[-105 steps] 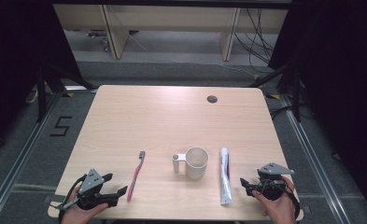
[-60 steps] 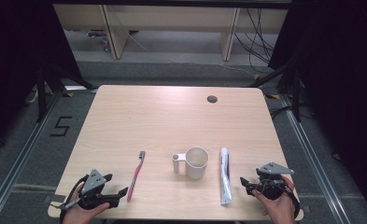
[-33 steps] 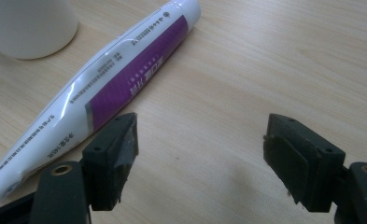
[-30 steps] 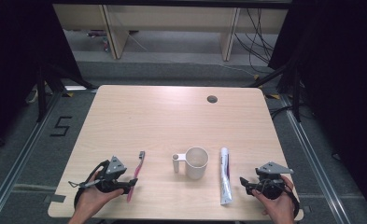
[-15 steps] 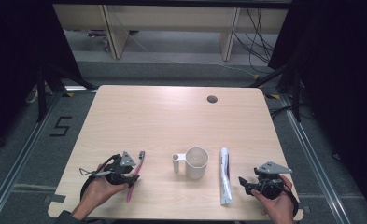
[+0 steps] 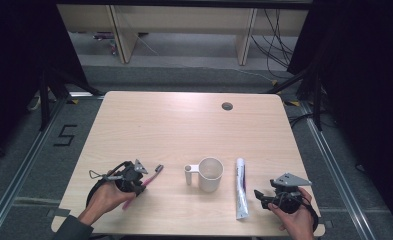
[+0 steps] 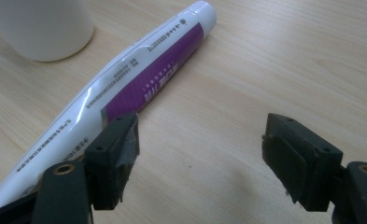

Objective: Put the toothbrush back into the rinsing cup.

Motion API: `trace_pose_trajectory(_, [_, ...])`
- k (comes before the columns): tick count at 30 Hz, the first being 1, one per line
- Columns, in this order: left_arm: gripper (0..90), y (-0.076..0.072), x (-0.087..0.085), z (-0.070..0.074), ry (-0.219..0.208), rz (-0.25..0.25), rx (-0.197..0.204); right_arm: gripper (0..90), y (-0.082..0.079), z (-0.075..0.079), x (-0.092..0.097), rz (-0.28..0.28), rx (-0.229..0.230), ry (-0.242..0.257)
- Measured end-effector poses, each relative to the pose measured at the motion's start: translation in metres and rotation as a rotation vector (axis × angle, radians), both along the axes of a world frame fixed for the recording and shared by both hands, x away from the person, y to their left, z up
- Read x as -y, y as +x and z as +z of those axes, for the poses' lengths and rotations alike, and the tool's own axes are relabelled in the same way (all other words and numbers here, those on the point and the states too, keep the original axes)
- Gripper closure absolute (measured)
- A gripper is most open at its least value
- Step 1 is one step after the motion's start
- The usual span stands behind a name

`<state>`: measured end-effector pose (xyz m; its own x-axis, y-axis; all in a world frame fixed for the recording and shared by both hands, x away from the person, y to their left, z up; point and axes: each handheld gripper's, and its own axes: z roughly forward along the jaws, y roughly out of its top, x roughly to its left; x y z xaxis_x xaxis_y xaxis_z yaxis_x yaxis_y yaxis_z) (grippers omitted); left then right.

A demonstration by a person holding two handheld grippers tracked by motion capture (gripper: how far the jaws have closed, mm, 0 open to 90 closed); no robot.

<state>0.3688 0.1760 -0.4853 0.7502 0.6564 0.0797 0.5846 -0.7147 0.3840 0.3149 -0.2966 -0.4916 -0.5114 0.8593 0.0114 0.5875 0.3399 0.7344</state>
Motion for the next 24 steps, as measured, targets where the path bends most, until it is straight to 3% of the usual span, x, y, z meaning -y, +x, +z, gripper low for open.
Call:
trace_pose_trajectory(9, [81.3, 0.009, 0.005, 0.002, 0.068, -0.039, -0.055, 28.6, 0.000, 0.000, -0.002, 0.013, 0.004, 0.002])
trace_pose_trajectory(10, [81.3, 0.012, 0.008, 0.003, 0.088, -0.051, -0.087, 28.6, 0.000, 0.000, -0.002, 0.015, -0.001, -0.001])
trace_pose_trajectory(13, [81.3, 0.015, 0.011, 0.004, 0.111, -0.056, -0.121, 28.6, 0.000, 0.001, -0.003, 0.014, -0.010, 0.003])
trace_pose_trajectory(20, [81.9, 0.020, 0.016, 0.005, 0.141, -0.059, -0.153, 28.6, 0.000, 0.000, -0.003, 0.022, -0.021, 0.007])
trace_pose_trajectory(24, [82.4, 0.020, 0.018, 0.005, 0.157, -0.081, -0.160, 28.6, 0.000, -0.001, -0.003, 0.031, 0.003, -0.005])
